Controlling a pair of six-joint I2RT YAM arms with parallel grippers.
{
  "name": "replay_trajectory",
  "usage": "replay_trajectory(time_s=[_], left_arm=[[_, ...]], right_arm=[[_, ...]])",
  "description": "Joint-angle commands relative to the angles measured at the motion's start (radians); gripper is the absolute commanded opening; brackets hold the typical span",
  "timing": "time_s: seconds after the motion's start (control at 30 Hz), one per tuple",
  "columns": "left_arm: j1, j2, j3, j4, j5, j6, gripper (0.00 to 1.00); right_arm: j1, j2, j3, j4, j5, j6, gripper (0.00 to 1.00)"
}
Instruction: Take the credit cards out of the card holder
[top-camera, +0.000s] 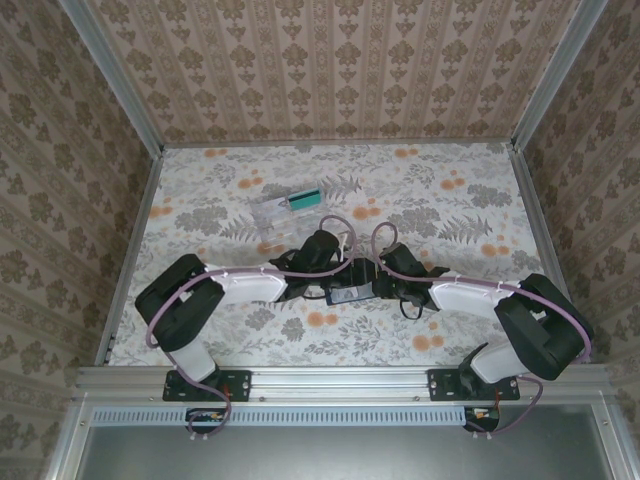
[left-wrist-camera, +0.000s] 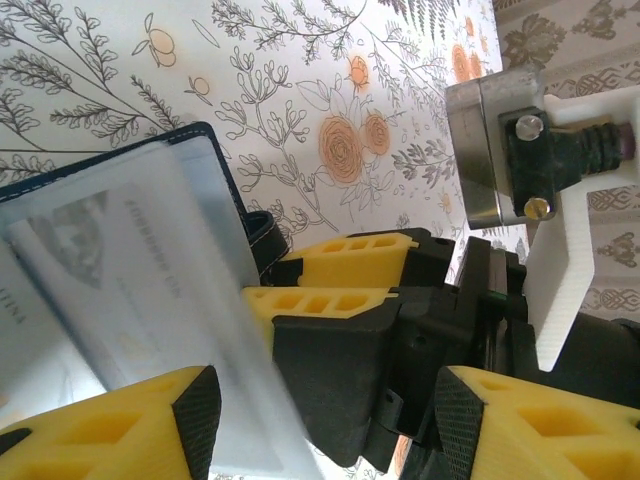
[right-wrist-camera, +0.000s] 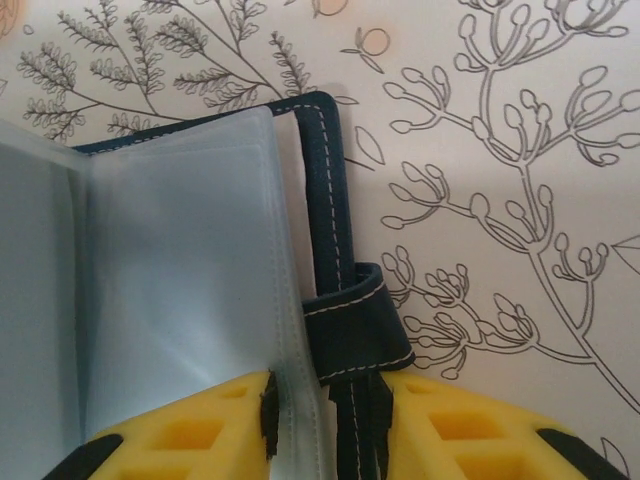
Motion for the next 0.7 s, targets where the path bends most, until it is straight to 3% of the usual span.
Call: replay_trajectory(time_s=[0.0,0.1,0.33,0.67], left_arm=[[-0.009,0.025,0.031,0.031,0.022,0.021,0.63],[-0.008,0.016,0.023,0.019,0.010,0.021,0.64],[0.007,-0.030,-0.032,-0.047,-0.091,0.012,0.63],[0.038,-0.048,-0.135,-0.049,-0.128,-0.034,0.61]], right_arm=[[-0.004,-0.024,-0.040,-0.085,0.048,0.032,0.34],[-0.034,-0.115,-0.060,-0.128,0.094,0.046,0.35],[-0.056,-0.230,-0.039,-0.161,0.071,0.009,0.36],[-0.053,-0.067,0.054,-0.094,-0.087,-0.062,0.27]])
